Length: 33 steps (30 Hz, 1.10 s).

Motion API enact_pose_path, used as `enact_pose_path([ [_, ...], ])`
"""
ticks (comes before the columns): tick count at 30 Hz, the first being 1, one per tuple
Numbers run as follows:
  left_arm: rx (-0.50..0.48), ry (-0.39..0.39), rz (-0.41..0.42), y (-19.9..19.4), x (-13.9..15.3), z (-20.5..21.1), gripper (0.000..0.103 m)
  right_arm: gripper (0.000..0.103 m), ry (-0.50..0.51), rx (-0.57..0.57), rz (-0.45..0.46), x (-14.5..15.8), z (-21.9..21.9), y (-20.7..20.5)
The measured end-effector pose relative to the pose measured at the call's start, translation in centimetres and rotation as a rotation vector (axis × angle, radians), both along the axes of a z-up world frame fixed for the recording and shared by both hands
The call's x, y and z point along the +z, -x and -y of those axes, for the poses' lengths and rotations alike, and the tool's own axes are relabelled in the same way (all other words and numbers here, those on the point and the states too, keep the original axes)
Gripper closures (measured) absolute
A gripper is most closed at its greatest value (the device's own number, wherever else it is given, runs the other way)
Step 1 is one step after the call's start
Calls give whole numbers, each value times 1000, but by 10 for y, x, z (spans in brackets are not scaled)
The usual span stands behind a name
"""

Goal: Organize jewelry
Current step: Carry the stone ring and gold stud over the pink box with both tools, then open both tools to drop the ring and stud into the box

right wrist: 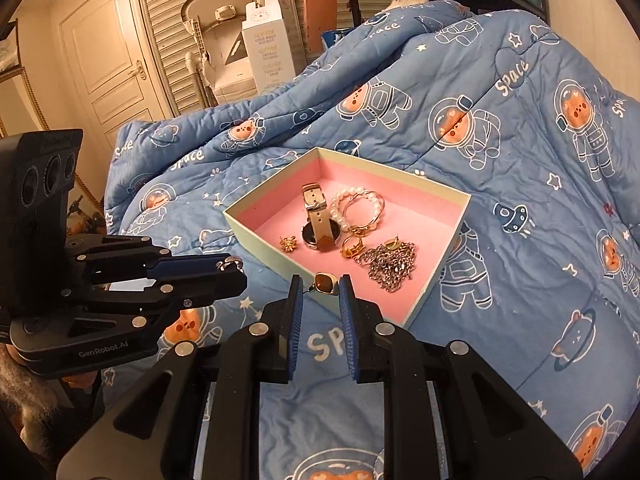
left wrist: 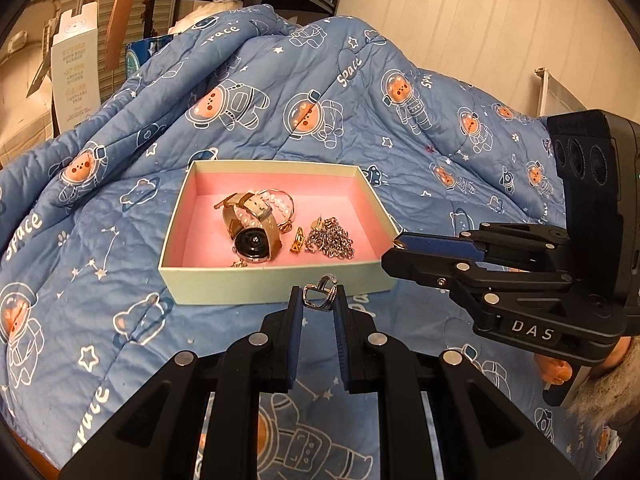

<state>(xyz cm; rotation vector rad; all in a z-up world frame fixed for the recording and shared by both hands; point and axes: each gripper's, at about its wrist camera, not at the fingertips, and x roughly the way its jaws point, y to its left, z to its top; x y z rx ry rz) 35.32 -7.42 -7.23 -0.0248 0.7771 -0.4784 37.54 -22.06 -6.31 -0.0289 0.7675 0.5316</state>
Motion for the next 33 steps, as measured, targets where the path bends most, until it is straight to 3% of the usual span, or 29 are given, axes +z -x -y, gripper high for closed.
enact_pose_path([
  [12,-49,-47,-48,-54,-3,19,88,84,54,6,-52,-2,0,-61],
  [25,-119,-151,-102,-82,-22,47,88,84,90,27,-135,-13,-13,-111],
  [33,-125,-146,-139,-96,-31,46,88,84,115,44,-176,-29,-17,-133],
])
